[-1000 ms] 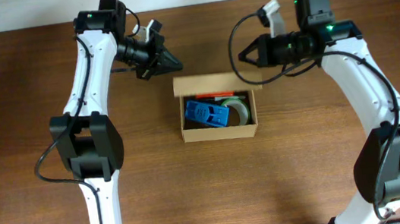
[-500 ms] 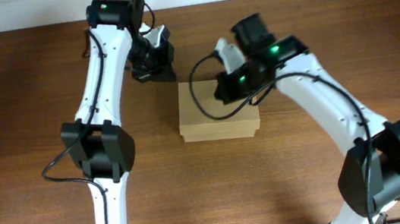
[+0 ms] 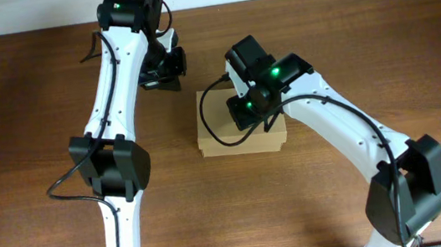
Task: Pack container
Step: 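Push the box lid closed with both grippers from above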
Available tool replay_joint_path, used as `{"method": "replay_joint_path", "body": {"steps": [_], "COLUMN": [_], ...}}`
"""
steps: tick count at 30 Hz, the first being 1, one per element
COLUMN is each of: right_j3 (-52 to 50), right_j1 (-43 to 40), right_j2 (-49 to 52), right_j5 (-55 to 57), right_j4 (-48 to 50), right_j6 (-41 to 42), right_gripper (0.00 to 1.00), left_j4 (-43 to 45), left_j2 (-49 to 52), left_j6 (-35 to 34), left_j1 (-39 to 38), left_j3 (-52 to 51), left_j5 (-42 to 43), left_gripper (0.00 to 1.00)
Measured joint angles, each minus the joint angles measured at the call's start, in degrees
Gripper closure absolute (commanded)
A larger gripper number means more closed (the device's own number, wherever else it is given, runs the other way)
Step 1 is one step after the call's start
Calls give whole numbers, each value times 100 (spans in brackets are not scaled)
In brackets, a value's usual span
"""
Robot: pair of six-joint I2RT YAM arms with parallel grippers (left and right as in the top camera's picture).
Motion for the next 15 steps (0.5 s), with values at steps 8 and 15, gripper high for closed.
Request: {"method": "replay_joint_path", "body": {"steps": [8, 15], "right_j3": [24, 31], "right_j1": [7, 85], "right_j2": [101, 164], "right_j5": [22, 133], "right_j4": [2, 4], "right_j6": [42, 63], "right_gripper": [96, 96], "left_j4": [2, 2], "left_j2": [0, 0], "left_j6": [-15, -15], "left_j1": [0, 0], "left_j3": [0, 0], "left_j5": [-26, -26], "left_gripper": [98, 98]}}
